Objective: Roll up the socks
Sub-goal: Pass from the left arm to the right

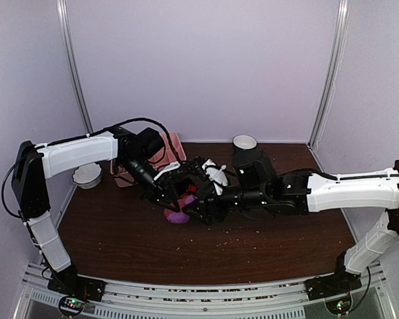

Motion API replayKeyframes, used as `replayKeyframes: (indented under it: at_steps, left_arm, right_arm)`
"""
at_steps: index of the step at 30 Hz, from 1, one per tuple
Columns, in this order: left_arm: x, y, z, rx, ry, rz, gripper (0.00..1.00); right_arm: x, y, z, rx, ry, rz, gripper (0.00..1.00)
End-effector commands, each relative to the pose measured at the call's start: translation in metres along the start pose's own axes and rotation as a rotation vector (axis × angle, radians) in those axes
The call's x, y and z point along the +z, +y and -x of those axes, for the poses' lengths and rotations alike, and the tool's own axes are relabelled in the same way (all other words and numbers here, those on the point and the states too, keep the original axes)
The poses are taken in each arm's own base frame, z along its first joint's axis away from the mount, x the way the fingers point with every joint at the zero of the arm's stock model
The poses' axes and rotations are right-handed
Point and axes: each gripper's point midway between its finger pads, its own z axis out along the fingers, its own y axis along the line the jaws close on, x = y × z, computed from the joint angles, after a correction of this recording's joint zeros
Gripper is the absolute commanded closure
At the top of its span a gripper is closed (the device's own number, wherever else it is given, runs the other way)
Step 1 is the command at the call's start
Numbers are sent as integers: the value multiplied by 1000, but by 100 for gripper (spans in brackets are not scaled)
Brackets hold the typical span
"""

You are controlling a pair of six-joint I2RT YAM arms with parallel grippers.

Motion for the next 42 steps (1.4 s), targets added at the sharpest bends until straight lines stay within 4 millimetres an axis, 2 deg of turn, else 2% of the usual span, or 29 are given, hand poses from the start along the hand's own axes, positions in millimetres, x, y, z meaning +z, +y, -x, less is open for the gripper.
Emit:
replayKeyframes:
  at_steps: [1,5,7,9,10,11,14,16,19,22,24,27,29,31,35,40,42]
  left_arm:
    - [-19,-16,30,70,-80,-2,100]
    - [-30,-17,43,59,-121,-4,100]
    - [-36,-20,53,63,-148,-10,100]
    - [-43,-25,64,70,-179,-19,100]
    - [-46,-27,69,76,-192,-22,100]
    - [-49,-29,74,82,-205,-26,100]
    - [-57,-33,89,92,-238,-30,100]
    - [-62,-32,96,92,-256,-30,100]
    - [-66,-26,103,69,-290,-25,100]
    - [-71,-24,112,45,-331,-36,100]
    - [-74,-27,118,40,-360,-64,100]
    - [-76,-29,122,28,-378,-94,100]
    - [-77,-31,122,25,-384,-104,100]
    - [-78,-33,122,27,-387,-108,100]
    - [-81,-40,125,39,-400,-125,100]
    - [-87,-46,132,43,-426,-141,100]
    - [-89,-48,134,42,-433,-148,100]
  right_arm:
    - [-15,-24,11,50,-93,-144,0]
    - [-41,-36,31,128,-271,-203,0]
    - [-56,-55,42,245,-358,-302,0]
    - [-70,-61,49,285,-391,-323,0]
    - [-75,-63,49,303,-411,-311,0]
    - [-76,-57,47,300,-434,-233,0]
    - [-100,-44,56,336,-641,-10,0]
    - [-94,-37,56,282,-576,-18,0]
    - [-99,-12,61,201,-604,45,0]
    - [-92,2,65,145,-570,70,0]
    - [-89,7,75,133,-581,86,3]
    - [-81,17,94,105,-593,129,15]
    - [-73,20,100,92,-577,138,27]
    - [-69,23,105,85,-577,150,34]
    - [-55,20,108,94,-549,135,36]
    - [-54,22,104,121,-562,166,39]
    - [-54,22,102,129,-565,173,45]
